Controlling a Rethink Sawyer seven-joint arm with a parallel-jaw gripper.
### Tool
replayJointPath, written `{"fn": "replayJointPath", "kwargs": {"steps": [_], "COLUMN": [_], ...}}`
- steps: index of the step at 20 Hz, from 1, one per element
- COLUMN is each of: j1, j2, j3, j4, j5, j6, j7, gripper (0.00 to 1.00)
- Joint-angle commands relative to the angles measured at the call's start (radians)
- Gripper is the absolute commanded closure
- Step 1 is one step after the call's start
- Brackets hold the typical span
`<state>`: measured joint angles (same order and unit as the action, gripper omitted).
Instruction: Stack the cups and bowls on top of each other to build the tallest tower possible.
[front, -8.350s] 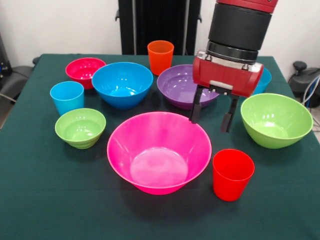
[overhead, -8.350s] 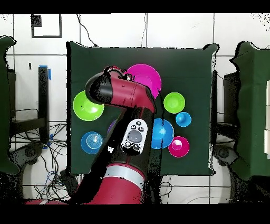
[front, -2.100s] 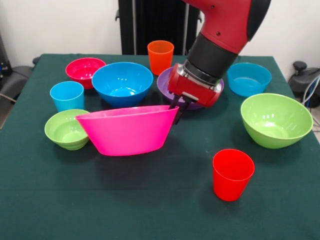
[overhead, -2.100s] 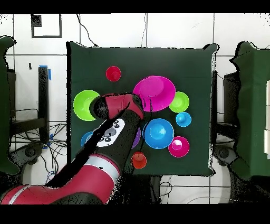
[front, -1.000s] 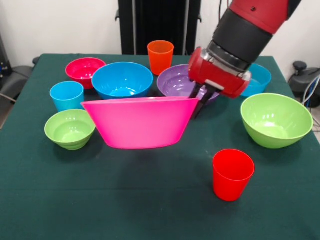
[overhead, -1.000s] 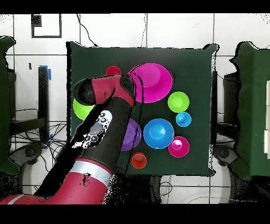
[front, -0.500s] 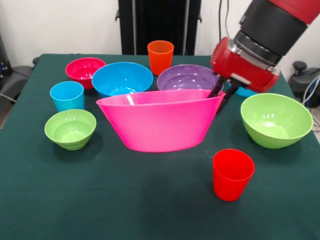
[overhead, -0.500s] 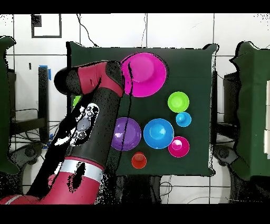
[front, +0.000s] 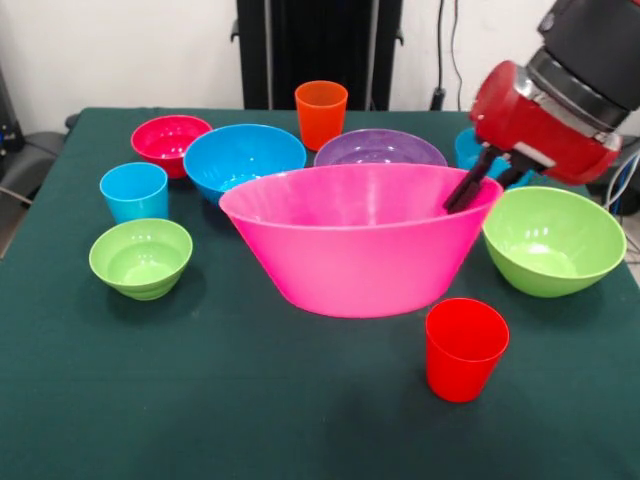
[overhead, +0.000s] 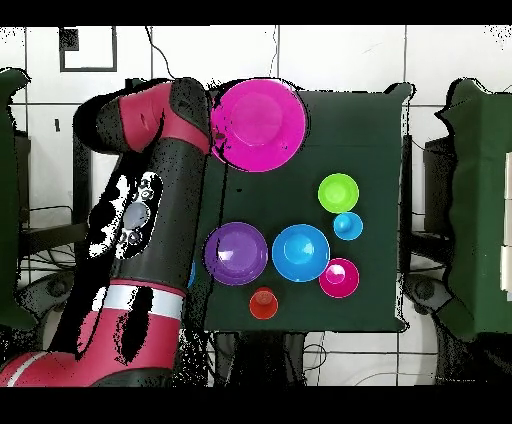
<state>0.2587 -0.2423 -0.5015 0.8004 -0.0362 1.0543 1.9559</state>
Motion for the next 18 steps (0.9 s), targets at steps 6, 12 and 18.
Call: {"fn": "replayJointPath", "kwargs": {"steps": [6, 12, 18], "j1": [-0.008, -0.010, -0.011], "j2": [0.117, 0.178, 0.216], "j3": [0.043, 0.024, -0.007], "j4": [-0.264, -0.360, -0.434], "j5": [-0.033, -0.028, -0.024], "j6": [0.244, 0.294, 0.349], "j7": [-0.056, -0.047, -0.052], "gripper": [1.00, 1.00, 1.00]}}
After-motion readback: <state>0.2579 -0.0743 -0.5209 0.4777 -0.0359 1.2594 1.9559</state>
